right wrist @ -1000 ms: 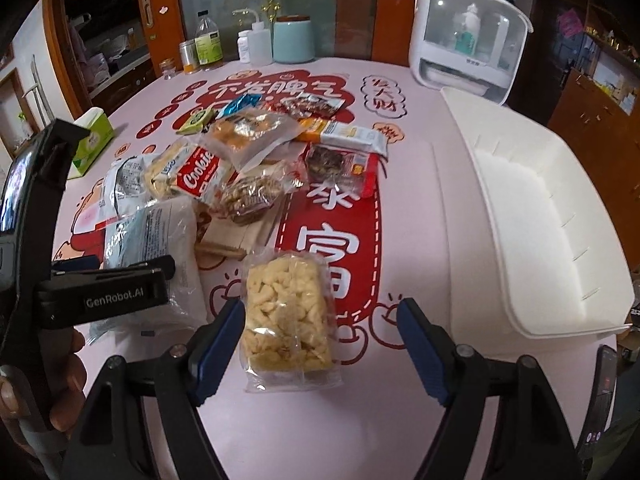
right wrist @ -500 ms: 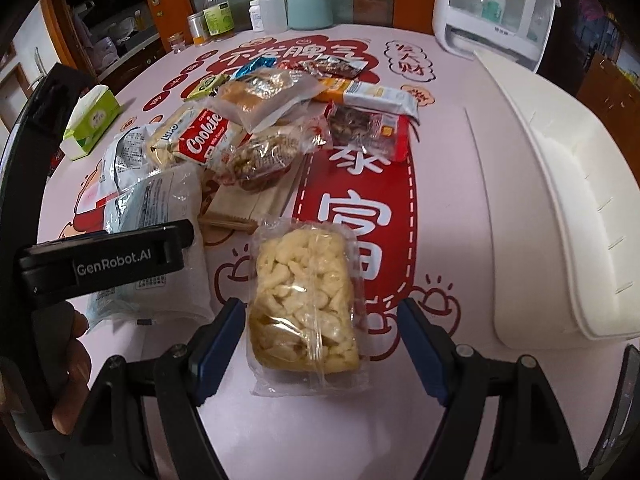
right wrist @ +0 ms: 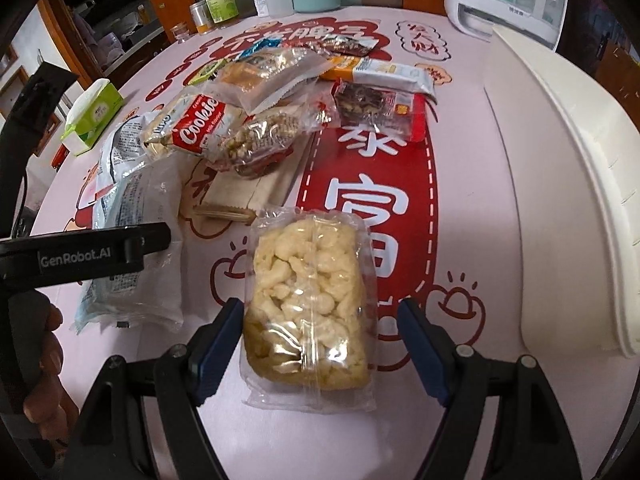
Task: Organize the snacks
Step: 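Grasp the light-blue bag with the left tool while the right tool grasps the clear puffed-snack bag, then carry both bags to the white tray and release them inside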
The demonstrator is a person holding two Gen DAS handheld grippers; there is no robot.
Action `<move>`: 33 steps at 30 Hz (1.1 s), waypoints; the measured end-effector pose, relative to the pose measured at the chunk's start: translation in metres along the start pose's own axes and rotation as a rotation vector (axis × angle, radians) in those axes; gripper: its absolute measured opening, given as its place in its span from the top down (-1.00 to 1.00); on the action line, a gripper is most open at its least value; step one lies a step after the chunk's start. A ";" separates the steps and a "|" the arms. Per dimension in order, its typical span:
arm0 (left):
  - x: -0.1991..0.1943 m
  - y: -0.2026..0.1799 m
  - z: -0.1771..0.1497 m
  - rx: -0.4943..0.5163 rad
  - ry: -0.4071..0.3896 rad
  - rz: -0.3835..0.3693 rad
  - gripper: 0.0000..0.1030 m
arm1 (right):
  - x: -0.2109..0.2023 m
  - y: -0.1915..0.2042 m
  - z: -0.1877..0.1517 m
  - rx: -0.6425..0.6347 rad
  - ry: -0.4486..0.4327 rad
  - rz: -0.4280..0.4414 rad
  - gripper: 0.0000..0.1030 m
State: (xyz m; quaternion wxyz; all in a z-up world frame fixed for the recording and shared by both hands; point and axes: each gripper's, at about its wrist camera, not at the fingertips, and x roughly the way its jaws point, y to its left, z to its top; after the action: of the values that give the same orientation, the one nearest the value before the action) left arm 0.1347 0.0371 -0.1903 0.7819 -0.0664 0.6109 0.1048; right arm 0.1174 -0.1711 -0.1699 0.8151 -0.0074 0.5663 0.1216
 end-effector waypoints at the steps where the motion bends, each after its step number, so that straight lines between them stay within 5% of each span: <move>1: 0.001 -0.002 -0.001 0.009 -0.001 0.015 -1.00 | 0.002 0.000 0.000 -0.001 0.006 -0.001 -0.53; 14: 0.012 -0.016 -0.003 0.002 0.002 0.068 -1.00 | 0.008 0.010 -0.001 -0.056 0.007 -0.071 -0.53; 20: 0.013 -0.023 -0.006 0.017 -0.015 0.051 -0.99 | 0.004 0.015 -0.005 -0.069 0.002 -0.085 -0.19; 30: -0.003 -0.016 -0.037 0.060 -0.057 -0.051 -0.73 | -0.010 0.021 -0.014 -0.057 -0.008 -0.111 -0.18; 32: -0.012 -0.015 -0.044 0.067 -0.078 -0.074 -0.57 | -0.019 0.025 -0.015 -0.063 -0.030 -0.112 -0.18; 33: -0.024 -0.016 -0.047 0.081 -0.106 -0.072 -0.32 | -0.023 0.026 -0.016 -0.065 -0.038 -0.112 -0.18</move>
State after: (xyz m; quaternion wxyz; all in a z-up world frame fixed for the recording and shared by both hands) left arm 0.0890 0.0089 -0.1790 0.8183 -0.0512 0.5698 0.0553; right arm 0.0895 -0.1522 -0.1514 0.8307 -0.0633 0.5450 0.0940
